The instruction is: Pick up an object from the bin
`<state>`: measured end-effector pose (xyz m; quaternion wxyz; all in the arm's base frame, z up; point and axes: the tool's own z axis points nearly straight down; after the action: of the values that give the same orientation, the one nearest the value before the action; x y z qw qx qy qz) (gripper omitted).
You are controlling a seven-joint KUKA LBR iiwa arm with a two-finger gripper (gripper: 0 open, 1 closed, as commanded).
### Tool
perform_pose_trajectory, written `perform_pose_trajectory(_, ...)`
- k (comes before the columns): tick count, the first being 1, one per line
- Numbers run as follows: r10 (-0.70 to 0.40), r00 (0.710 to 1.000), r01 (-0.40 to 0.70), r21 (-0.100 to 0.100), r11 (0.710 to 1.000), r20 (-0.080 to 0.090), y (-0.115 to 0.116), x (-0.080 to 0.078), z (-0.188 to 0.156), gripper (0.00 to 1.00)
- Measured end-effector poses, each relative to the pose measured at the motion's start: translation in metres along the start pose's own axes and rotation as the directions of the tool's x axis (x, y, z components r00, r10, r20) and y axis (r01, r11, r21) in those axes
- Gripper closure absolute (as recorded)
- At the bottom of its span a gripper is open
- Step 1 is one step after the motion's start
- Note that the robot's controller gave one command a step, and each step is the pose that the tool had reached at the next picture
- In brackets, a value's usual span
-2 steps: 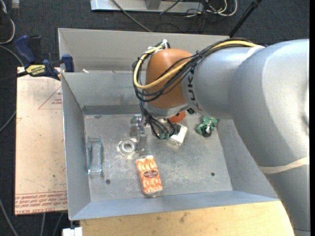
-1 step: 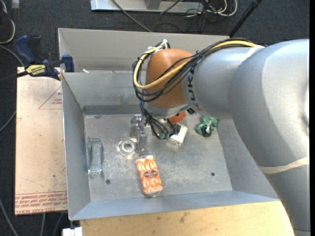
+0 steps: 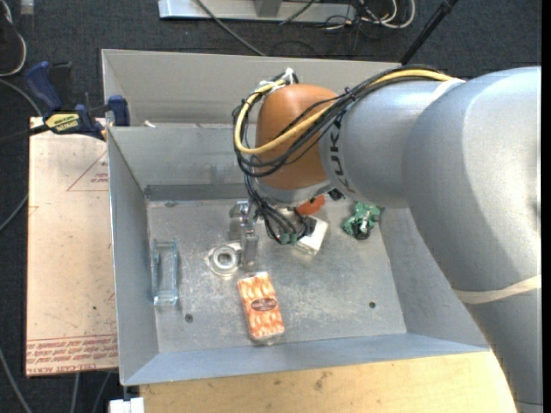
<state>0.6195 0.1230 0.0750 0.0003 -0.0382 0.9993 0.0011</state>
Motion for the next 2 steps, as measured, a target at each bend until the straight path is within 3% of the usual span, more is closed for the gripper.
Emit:
perform_pose_trajectory(1,0.000,1.000,0.000,0.001,1.000,-0.009,0.000,0.002,-0.020,1.00)
perform_pose_trajectory(2,0.000,1.000,0.000,0.001,1.000,-0.002,0.000,0.000,-0.044,1.00)
